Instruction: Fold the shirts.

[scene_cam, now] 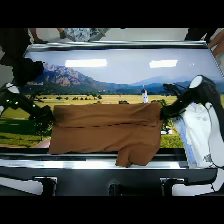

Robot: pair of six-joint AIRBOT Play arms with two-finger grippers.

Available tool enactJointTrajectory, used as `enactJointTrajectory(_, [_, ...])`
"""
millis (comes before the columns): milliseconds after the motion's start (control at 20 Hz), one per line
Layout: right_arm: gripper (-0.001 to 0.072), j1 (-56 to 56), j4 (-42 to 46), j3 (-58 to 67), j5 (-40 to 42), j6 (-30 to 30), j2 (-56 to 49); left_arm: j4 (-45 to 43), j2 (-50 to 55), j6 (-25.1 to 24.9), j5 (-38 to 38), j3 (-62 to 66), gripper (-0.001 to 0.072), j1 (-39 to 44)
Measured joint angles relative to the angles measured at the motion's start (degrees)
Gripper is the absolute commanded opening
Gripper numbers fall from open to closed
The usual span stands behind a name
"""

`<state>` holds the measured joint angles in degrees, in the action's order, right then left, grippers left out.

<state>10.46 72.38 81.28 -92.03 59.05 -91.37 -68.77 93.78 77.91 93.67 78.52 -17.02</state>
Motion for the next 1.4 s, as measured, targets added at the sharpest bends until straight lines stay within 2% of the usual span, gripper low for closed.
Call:
enactJointTrajectory(200, [0.0432,1.73,0.61,-7.87,-0.35,-1.11,6.03,-3.87,-9.57,-0.13,-4.17,-15.76,0.0412,-3.28])
enactJointTrajectory(400, [0.0432,2.25,-0.98,-17.03,1.55,-3.54,11.5,-5.16,-16.15,-2.84,-9.73,-30.32,0.0412,-6.34])
enactJointTrajectory(700, [0.0432,2.4,-1.92,-23.12,3.02,-5.31,16.11,-4.13,-18.67,-4.52,-13.46,-38.27,0.0398,-7.65])
enactJointTrajectory(750, [0.0432,2.4,-1.99,-23.45,2.97,-5.46,16.41,-3.82,-18.78,-4.66,-13.88,-38.86,0.0371,-7.8])
enactJointTrajectory(800, [0.0432,2.4,-2.03,-23.69,2.95,-5.53,16.59,-3.56,-18.84,-4.74,-13.97,-39.36,0.0313,-7.82])
enactJointTrajectory(850, [0.0432,2.43,-2.03,-23.87,2.69,-5.6,16.79,-3.34,-18.82,-4.85,-14.01,-39.82,0.0164,-7.82])
enactJointTrajectory(950, [0.0449,2.45,-2.05,-24.52,2.64,-5.68,17.25,-3.61,-18.78,-4.98,-14.99,-40.44,0.0027,-7.87])
enactJointTrajectory(1000, [0.0498,2.45,-2.08,-25.4,2.75,-5.68,17.81,-3.1,-18.78,-5.03,-15.06,-40.59,0.0027,-7.82])
enactJointTrajectory(1150, [0.0508,2.47,-2.36,-30.69,4.63,-5.75,20.72,-2.38,-18.8,-5.01,-15.28,-40.83,0.0025,-7.85])
enactJointTrajectory(1200, [0.0544,2.47,-3.04,-32.96,5.49,-6.01,21.97,-2.34,-18.82,-5.03,-15.32,-40.83,0.0025,-7.82])
enactJointTrajectory(1400, [0.0546,2.47,-7.32,-43.6,10.49,-7.02,26.45,-2.16,-18.86,-5.57,-15.41,-40.79,0.0024,-7.82])
